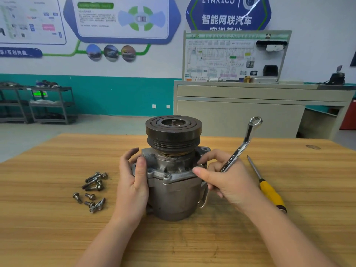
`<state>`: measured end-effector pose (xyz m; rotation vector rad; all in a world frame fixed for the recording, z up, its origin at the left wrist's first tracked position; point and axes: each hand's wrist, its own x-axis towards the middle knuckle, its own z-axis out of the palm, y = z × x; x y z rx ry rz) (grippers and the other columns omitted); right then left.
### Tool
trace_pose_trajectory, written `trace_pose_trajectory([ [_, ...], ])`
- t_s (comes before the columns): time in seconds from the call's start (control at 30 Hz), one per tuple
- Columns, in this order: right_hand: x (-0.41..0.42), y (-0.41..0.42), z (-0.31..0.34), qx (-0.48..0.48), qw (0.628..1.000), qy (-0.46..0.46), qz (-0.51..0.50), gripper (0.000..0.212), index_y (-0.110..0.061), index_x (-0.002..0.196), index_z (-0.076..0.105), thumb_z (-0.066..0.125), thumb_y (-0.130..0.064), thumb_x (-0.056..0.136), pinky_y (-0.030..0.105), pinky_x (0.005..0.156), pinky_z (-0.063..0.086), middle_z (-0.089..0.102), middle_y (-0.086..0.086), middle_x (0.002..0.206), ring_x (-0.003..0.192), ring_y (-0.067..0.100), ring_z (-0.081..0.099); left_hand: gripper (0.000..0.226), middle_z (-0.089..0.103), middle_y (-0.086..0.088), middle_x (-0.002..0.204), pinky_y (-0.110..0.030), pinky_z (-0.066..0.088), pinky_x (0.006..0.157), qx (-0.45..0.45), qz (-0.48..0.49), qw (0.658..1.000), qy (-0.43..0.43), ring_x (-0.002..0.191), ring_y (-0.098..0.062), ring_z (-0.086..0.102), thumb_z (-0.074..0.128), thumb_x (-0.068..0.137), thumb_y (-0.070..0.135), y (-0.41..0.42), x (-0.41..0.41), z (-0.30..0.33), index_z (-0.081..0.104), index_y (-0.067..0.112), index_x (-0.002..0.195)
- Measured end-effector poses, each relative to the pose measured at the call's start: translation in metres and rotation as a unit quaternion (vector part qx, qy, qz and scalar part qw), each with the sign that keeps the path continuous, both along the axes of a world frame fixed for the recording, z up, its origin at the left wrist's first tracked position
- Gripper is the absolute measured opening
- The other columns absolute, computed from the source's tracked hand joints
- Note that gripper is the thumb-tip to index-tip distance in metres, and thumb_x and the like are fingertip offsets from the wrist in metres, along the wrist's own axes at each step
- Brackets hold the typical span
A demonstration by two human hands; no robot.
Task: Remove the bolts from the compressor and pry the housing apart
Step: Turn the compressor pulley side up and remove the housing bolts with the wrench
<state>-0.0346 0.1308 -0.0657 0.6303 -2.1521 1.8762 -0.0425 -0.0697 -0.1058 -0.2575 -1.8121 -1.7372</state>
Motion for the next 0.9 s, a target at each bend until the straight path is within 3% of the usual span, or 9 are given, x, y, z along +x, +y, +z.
trace_pose_trajectory([
  [0.1, 0.0003, 0.0013, -0.0017, -0.003, 1.000, 0.004, 0.011, 0.018, -0.022, 0.082, 0.071, 0.068, -0.005, 0.085, 0.016, 0.033, 0.032, 0.054, 0.000, 0.045, 0.035, 0.011, 0.041, 0.050, 0.055, 0.011, 0.116, 0.003, 0.038, 0.074, -0.003, 0.007, 1.000, -0.004, 0.095, 0.023, 0.052, 0.034, 0.086, 0.052, -0.0007, -0.0008, -0.0003, 0.039, 0.026, 0.128],
  [0.17, 0.0004, -0.0002, -0.0029, 0.000, 1.000, 0.001, 0.014, 0.010, -0.019, 0.090, 0.068, 0.070, -0.011, 0.084, 0.016, 0.033, 0.032, 0.055, 0.000, 0.045, 0.035, 0.011, 0.040, 0.050, 0.055, 0.012, 0.115, 0.004, 0.037, 0.073, -0.003, 0.008, 1.000, -0.005, 0.095, 0.024, 0.052, 0.034, 0.086, 0.052, -0.0008, -0.0008, -0.0006, 0.039, 0.025, 0.129],
  [0.33, -0.0004, 0.0006, -0.0055, -0.012, 1.000, 0.002, 0.019, 0.016, -0.023, 0.082, 0.070, 0.067, -0.008, 0.085, 0.016, 0.033, 0.032, 0.055, 0.000, 0.046, 0.035, 0.009, 0.040, 0.049, 0.056, 0.012, 0.116, 0.004, 0.036, 0.076, -0.015, 0.015, 1.000, -0.011, 0.099, 0.023, 0.050, 0.033, 0.087, 0.053, -0.0017, -0.0017, -0.0015, 0.042, 0.026, 0.126],
  [0.5, -0.0009, -0.0017, -0.0051, -0.010, 1.000, 0.003, 0.008, 0.016, -0.016, 0.089, 0.062, 0.072, -0.024, 0.080, 0.016, 0.034, 0.032, 0.055, 0.000, 0.046, 0.034, 0.008, 0.040, 0.047, 0.059, 0.011, 0.114, 0.003, 0.037, 0.078, -0.020, 0.012, 1.000, -0.010, 0.099, 0.020, 0.051, 0.033, 0.089, 0.052, -0.0029, -0.0030, -0.0012, 0.049, 0.024, 0.123],
  [0.53, -0.0011, -0.0019, -0.0044, -0.012, 1.000, 0.004, 0.006, 0.007, -0.018, 0.085, 0.064, 0.070, -0.020, 0.082, 0.016, 0.034, 0.032, 0.055, 0.000, 0.046, 0.034, 0.008, 0.040, 0.047, 0.059, 0.011, 0.114, 0.003, 0.036, 0.078, -0.022, 0.012, 1.000, -0.010, 0.100, 0.020, 0.051, 0.033, 0.088, 0.053, -0.0031, -0.0031, -0.0011, 0.049, 0.024, 0.123],
  [0.63, -0.0018, -0.0005, -0.0068, -0.035, 0.999, -0.002, 0.025, 0.024, -0.022, 0.081, 0.072, 0.059, -0.005, 0.091, 0.016, 0.034, 0.032, 0.054, 0.000, 0.046, 0.035, 0.009, 0.040, 0.050, 0.059, 0.012, 0.114, 0.004, 0.035, 0.077, -0.026, 0.015, 0.999, -0.012, 0.099, 0.022, 0.050, 0.032, 0.087, 0.055, -0.0036, -0.0030, -0.0014, 0.048, 0.025, 0.123],
  [0.7, -0.0005, -0.0007, -0.0059, -0.042, 0.999, 0.000, 0.031, 0.007, -0.017, 0.089, 0.069, 0.063, -0.014, 0.090, 0.016, 0.034, 0.032, 0.054, 0.000, 0.047, 0.036, 0.008, 0.041, 0.050, 0.059, 0.011, 0.116, 0.003, 0.035, 0.079, -0.025, 0.016, 0.999, -0.013, 0.101, 0.020, 0.050, 0.033, 0.087, 0.055, -0.0040, -0.0033, -0.0017, 0.049, 0.024, 0.123],
  [0.77, -0.0009, -0.0007, -0.0065, -0.026, 0.999, -0.003, 0.026, 0.014, -0.012, 0.091, 0.062, 0.068, -0.023, 0.083, 0.016, 0.034, 0.032, 0.055, 0.000, 0.047, 0.035, 0.007, 0.041, 0.050, 0.059, 0.009, 0.117, 0.001, 0.037, 0.082, -0.024, 0.015, 0.999, -0.015, 0.104, 0.017, 0.050, 0.033, 0.088, 0.054, -0.0040, -0.0033, -0.0017, 0.049, 0.023, 0.124],
  [0.9, -0.0015, 0.0002, -0.0070, -0.037, 0.998, -0.007, 0.046, 0.011, -0.015, 0.088, 0.067, 0.056, -0.013, 0.091, 0.016, 0.034, 0.032, 0.054, 0.000, 0.047, 0.035, 0.008, 0.040, 0.053, 0.059, 0.009, 0.115, 0.004, 0.035, 0.078, -0.028, 0.016, 0.999, -0.015, 0.101, 0.019, 0.050, 0.033, 0.087, 0.055, -0.0038, -0.0031, -0.0009, 0.049, 0.022, 0.125],
])
